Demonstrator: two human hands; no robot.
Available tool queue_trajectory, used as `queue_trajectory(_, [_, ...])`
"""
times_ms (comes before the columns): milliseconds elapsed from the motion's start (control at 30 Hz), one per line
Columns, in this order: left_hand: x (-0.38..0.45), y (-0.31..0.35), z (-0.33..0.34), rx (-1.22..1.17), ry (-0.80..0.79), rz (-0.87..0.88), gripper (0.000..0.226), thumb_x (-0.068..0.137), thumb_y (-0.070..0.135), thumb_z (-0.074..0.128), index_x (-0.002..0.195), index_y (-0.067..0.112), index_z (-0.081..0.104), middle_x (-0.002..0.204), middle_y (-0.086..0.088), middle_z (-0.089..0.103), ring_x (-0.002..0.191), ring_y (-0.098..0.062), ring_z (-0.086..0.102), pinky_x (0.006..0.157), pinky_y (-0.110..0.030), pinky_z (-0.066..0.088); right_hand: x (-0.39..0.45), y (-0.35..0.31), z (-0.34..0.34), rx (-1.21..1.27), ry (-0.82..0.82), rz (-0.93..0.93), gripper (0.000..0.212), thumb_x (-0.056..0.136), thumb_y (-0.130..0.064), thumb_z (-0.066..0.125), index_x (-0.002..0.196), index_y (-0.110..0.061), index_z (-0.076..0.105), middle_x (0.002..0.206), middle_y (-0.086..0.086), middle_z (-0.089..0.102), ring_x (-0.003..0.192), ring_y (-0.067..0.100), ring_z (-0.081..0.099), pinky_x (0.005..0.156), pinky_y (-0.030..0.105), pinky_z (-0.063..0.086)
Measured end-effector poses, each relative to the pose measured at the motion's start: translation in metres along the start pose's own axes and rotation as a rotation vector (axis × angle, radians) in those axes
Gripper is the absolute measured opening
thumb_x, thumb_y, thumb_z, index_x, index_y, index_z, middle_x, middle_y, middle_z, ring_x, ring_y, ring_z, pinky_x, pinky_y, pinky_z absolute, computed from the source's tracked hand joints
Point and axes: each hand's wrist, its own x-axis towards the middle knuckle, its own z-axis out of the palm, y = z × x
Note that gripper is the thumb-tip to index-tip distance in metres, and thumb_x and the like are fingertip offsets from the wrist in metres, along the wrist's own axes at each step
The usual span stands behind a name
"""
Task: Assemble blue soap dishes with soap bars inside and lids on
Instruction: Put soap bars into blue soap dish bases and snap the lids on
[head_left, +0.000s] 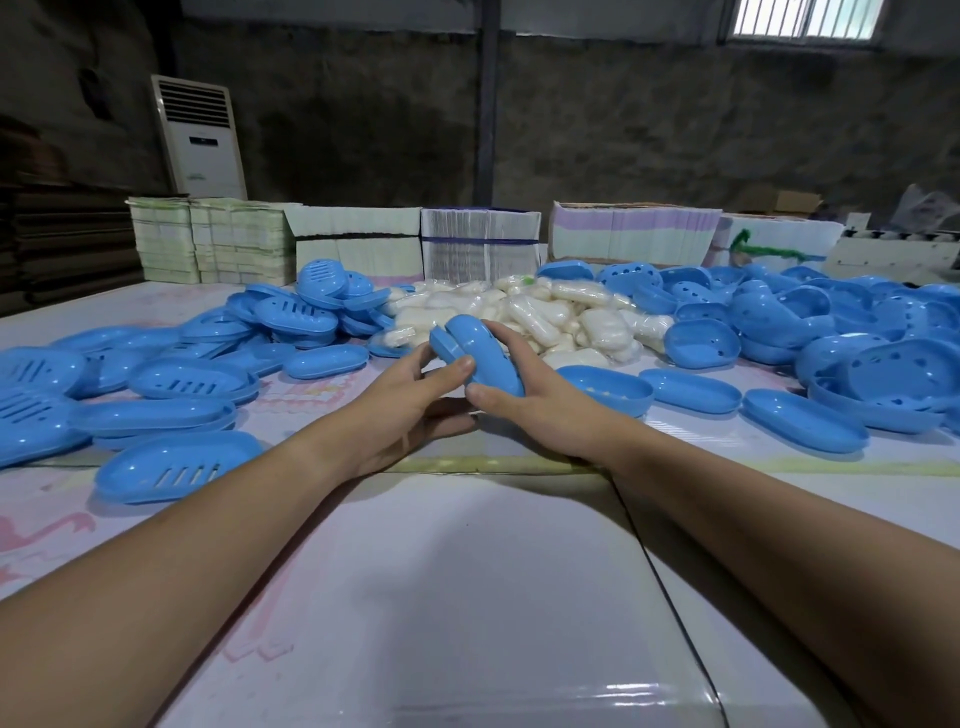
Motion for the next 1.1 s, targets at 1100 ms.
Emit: queue_trajectory(1100, [-0.0049,0.0047,0.0026,-0.036,-0.082,0.003,0.056,0.088,0.029,0.063,0.141,0.019,0.049,0.127,-0.004,0.071,0.113,-0.028,0.07,0.093,-0.036,0.059,-0.0027,-0.0051,-0.0012,-0.232,0.069,-0.065,0.089,0.077,-0.066,0.067,0.148,-0.047,0.017,0.145,-0.016,0.04,0.123,0.003,0.047,0.101,0.027,0.041])
